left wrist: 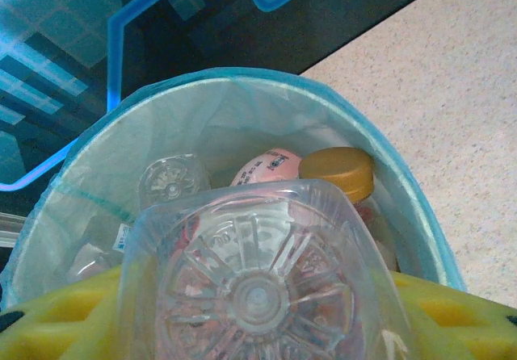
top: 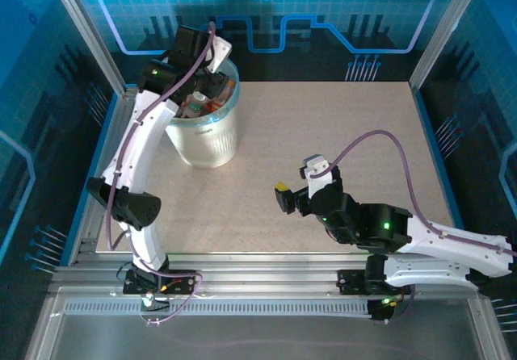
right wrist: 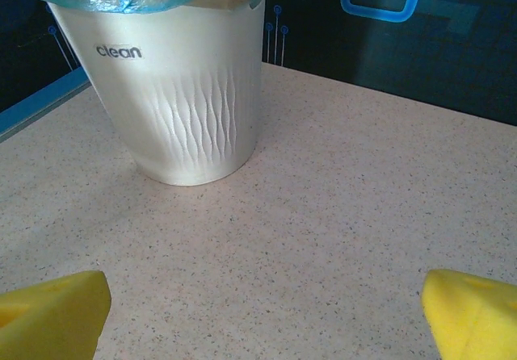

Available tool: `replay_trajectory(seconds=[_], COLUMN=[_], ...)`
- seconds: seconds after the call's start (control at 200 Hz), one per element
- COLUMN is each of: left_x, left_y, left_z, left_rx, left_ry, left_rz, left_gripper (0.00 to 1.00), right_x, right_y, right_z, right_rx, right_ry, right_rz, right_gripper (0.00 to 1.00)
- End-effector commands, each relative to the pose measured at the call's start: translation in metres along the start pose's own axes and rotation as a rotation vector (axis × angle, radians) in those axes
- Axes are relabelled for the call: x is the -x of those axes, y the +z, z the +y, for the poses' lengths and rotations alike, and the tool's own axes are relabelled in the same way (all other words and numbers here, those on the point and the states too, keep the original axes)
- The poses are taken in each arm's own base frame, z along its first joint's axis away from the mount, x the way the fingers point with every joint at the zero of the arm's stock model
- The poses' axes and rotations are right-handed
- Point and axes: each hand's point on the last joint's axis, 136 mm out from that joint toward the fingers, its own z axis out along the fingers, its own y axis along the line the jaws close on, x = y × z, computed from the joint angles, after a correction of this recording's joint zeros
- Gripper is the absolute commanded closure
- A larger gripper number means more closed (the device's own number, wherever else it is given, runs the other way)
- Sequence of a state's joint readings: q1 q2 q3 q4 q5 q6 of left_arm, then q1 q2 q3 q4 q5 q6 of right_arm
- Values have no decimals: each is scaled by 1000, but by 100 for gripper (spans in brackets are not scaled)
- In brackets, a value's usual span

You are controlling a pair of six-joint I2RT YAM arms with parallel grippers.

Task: Put the plastic bottles in the bin

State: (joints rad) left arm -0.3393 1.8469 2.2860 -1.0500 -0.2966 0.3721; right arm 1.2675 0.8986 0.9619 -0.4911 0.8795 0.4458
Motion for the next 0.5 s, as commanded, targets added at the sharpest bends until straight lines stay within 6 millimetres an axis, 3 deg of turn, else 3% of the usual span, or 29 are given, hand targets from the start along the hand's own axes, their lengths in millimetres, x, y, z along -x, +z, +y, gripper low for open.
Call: replay_trajectory(seconds=[0.0, 0.095, 0.21, 0.345, 0.495], left_x=[-23, -25, -40, -53, -40], left_y=[9, 11, 21, 28, 22], left_z=[2, 3, -6, -15, -17], left_rx=[30, 48, -9, -56, -80], left_ry=[78, 107, 88, 56, 10], left_rz=[121, 141, 202, 264, 219], left_gripper=[50, 49, 37, 35, 22], right_x=[11, 11, 9, 7, 7], right_y=[-1, 1, 3, 4, 4], right_z=[-7, -6, -6, -5, -6], right_rx=[-35, -39, -45, -40, -43], right_ry=[2, -5, -13, -5, 3], right_rz=[-17, -11, -4, 0, 3], right_gripper=[0, 1, 0, 0, 0])
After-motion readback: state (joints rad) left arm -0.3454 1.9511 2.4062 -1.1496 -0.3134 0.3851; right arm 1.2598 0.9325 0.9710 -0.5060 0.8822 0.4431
